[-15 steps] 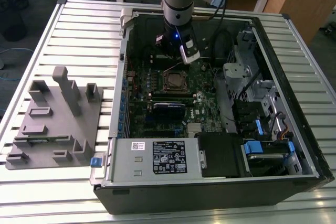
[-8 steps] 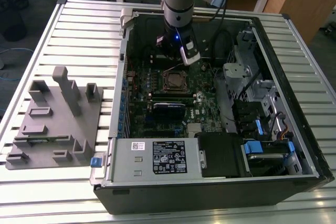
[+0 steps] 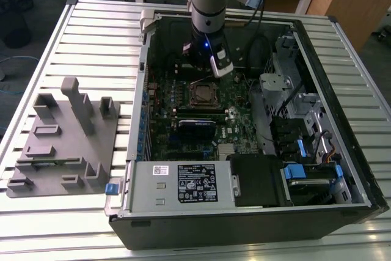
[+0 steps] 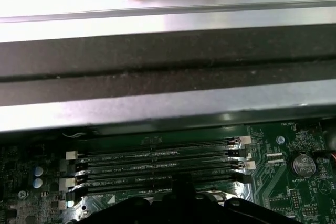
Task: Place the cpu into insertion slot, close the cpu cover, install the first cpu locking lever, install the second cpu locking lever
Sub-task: 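Install the first cpu locking lever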
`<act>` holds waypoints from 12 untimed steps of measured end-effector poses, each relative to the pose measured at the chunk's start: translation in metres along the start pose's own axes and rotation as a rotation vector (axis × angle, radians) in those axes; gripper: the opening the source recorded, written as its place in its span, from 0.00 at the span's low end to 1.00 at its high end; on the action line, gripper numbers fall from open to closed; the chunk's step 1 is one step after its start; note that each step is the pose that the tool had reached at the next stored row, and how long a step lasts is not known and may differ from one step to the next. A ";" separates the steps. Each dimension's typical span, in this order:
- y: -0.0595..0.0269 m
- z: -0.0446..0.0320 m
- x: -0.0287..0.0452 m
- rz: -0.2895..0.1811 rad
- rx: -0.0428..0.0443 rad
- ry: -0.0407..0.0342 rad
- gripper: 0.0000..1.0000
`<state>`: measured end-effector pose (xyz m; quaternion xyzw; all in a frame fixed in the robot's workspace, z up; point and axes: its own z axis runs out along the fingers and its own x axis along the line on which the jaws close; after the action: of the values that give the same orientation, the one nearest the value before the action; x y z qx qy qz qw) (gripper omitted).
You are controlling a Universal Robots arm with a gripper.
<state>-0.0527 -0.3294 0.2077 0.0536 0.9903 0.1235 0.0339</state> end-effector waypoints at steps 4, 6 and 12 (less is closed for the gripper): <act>-0.0002 0.0012 -0.0011 0.002 0.0001 -0.0006 0.11; -0.0002 0.0016 -0.0015 0.004 0.0002 -0.0010 0.11; -0.0005 0.0031 -0.0016 0.006 0.0001 -0.0018 0.11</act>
<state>-0.0509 -0.3294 0.2046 0.0568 0.9901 0.1235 0.0344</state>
